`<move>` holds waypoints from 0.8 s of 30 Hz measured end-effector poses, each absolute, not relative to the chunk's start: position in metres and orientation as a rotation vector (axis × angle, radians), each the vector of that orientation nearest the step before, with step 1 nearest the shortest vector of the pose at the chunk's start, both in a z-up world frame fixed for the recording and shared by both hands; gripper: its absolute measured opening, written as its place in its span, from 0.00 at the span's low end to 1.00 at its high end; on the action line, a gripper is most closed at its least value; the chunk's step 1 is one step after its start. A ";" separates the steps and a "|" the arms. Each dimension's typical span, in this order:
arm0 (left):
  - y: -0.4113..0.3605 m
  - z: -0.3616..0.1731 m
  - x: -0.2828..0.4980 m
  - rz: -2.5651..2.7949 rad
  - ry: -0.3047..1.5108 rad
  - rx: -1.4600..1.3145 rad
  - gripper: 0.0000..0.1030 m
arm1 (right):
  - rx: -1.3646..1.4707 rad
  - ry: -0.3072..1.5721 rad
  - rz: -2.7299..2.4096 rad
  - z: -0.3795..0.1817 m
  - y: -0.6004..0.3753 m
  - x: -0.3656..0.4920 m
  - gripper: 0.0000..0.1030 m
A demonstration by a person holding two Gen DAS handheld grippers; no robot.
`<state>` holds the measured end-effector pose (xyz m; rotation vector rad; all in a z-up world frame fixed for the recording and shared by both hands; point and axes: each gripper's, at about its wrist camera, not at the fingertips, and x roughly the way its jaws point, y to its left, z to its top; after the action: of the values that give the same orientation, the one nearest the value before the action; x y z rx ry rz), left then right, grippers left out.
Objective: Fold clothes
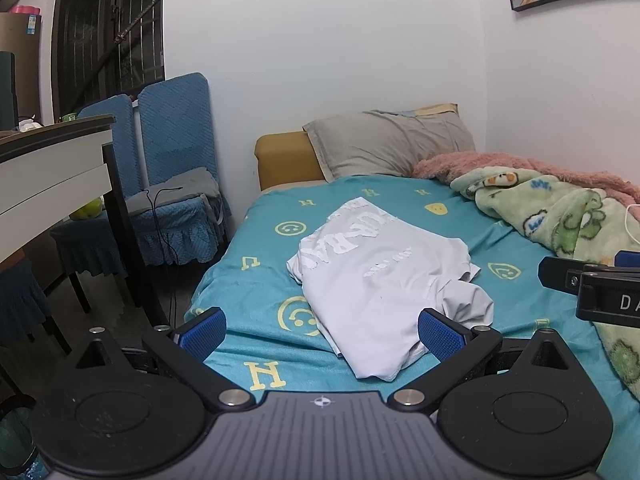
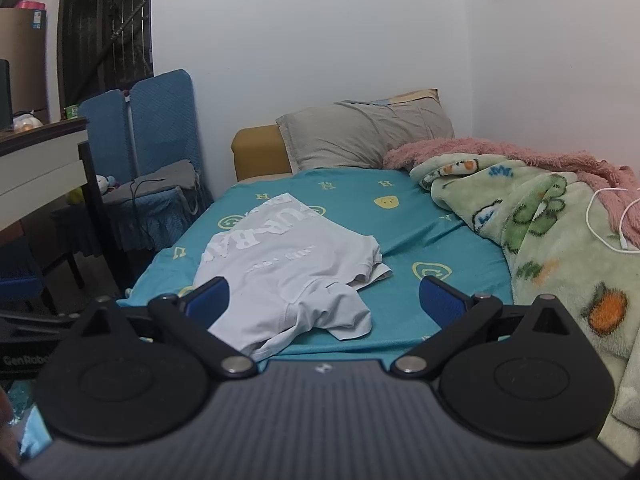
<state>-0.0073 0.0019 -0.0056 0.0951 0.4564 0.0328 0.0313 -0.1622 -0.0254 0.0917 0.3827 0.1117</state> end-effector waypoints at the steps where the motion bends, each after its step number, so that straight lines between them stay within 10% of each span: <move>1: 0.002 -0.006 -0.007 0.032 0.458 0.096 1.00 | 0.093 0.383 0.111 -0.026 -0.162 0.031 1.00; 24: -0.016 -0.028 0.005 -0.029 0.480 0.163 0.96 | 0.191 0.376 0.070 -0.022 -0.182 0.030 1.00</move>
<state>0.0050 -0.0162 -0.0282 0.1626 0.4798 -0.0286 0.0303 -0.1822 -0.0217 0.1914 0.3755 0.0697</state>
